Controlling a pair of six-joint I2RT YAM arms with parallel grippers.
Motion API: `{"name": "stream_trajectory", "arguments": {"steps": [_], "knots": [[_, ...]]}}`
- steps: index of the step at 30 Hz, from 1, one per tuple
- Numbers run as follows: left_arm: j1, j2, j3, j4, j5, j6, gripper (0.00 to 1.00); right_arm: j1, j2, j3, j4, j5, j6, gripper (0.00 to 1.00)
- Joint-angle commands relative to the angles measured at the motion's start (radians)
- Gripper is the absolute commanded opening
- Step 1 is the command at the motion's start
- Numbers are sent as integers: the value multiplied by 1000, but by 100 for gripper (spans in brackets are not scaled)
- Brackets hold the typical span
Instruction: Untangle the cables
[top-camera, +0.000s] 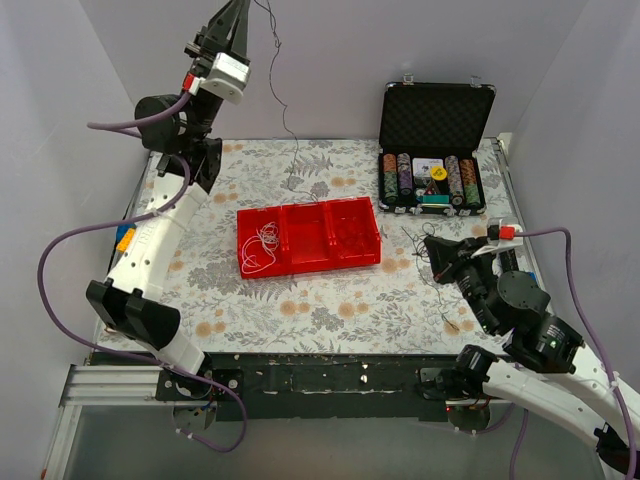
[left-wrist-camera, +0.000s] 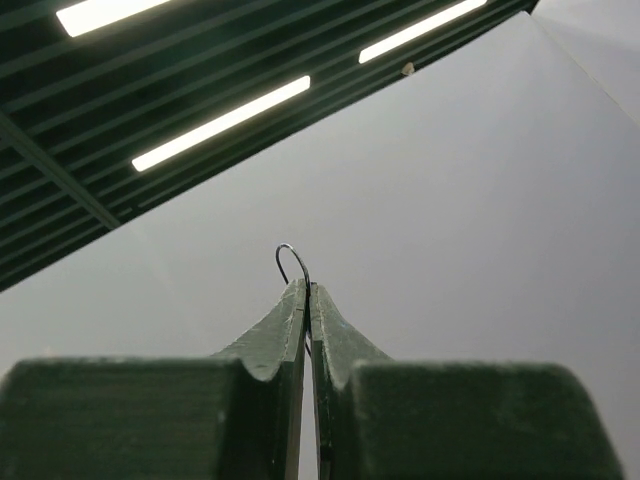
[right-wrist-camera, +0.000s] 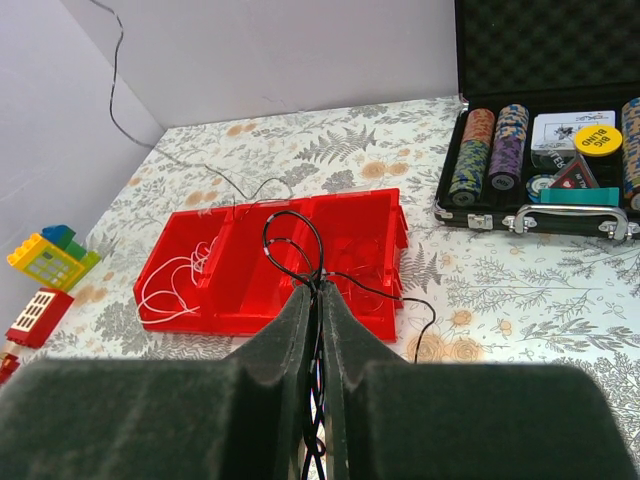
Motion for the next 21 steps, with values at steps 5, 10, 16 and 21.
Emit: {"name": "stream_trajectory", "arguments": {"steps": [5, 10, 16, 21], "knots": [[-44, -72, -108, 14, -29, 39, 0, 0, -27, -12, 4, 33, 17, 1], [-76, -84, -128, 3, -33, 62, 0, 0, -29, -17, -1, 33, 21, 1], [-113, -127, -177, -46, -46, 63, 0, 0, -44, -15, -11, 41, 26, 1], [-153, -176, -254, -17, -41, 109, 0, 0, -55, -23, -19, 33, 32, 1]]}}
